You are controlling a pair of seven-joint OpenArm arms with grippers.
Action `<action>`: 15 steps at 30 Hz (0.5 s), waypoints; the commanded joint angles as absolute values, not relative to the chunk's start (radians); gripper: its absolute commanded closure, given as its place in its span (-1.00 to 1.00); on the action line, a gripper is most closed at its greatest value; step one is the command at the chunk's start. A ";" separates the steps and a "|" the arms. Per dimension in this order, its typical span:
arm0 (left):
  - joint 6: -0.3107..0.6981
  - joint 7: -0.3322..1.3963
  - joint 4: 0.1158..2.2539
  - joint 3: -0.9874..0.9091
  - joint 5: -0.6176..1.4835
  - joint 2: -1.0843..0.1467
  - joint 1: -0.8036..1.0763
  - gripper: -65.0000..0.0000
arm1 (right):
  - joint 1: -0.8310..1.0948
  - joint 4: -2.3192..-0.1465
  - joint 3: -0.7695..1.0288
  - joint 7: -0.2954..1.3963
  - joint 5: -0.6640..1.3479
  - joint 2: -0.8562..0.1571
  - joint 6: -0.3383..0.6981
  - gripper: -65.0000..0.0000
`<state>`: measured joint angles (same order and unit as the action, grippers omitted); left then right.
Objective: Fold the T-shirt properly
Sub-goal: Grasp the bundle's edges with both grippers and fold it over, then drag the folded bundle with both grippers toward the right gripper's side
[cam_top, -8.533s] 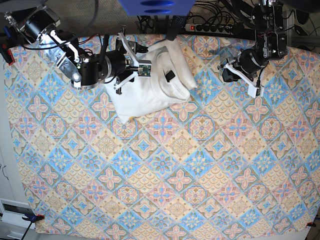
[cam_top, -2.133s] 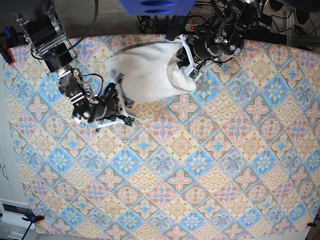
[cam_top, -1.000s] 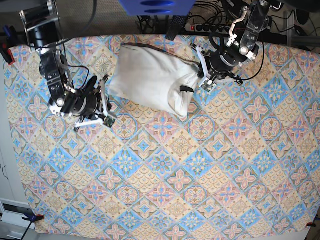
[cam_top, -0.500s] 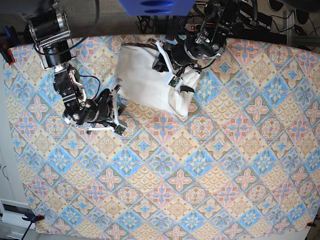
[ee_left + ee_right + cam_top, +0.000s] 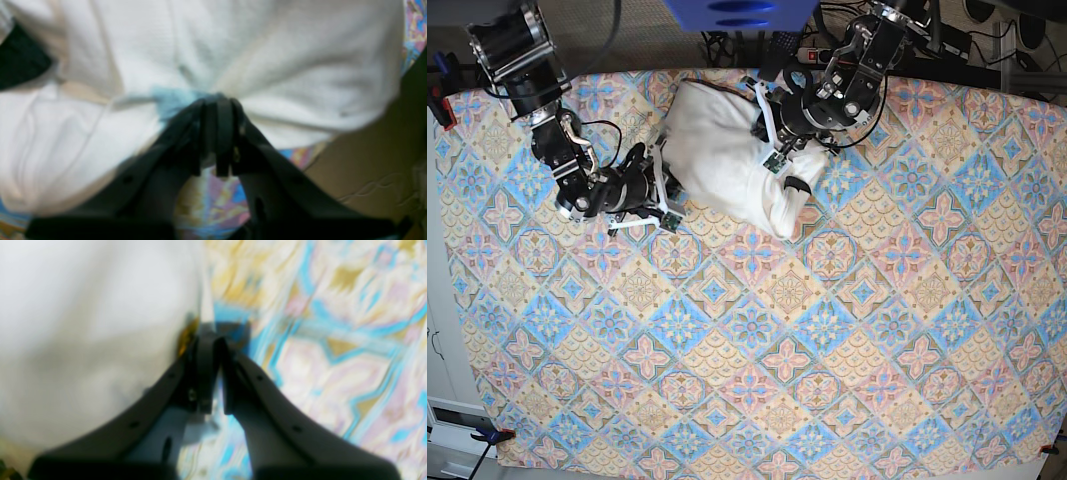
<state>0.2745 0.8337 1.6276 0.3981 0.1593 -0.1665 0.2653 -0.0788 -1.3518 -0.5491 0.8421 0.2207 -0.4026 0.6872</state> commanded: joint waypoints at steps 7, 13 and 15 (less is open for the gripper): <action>0.263 0.828 1.598 0.443 0.113 -0.228 0.162 0.85 | 0.031 -1.500 -0.542 0.895 0.202 -0.489 0.698 0.87; 0.263 0.828 1.589 0.444 0.093 -0.223 0.085 0.85 | 0.134 -1.639 -0.526 0.897 0.202 -0.532 0.698 0.87; 0.263 0.828 1.589 0.444 0.094 -0.223 0.067 0.85 | 0.174 -1.698 -0.489 0.920 0.202 -0.535 0.698 0.87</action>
<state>0.2661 0.8410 1.5734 0.4454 0.0891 -0.2218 0.0750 0.1867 -1.6798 -0.5007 0.9279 0.1982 -0.5205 0.6979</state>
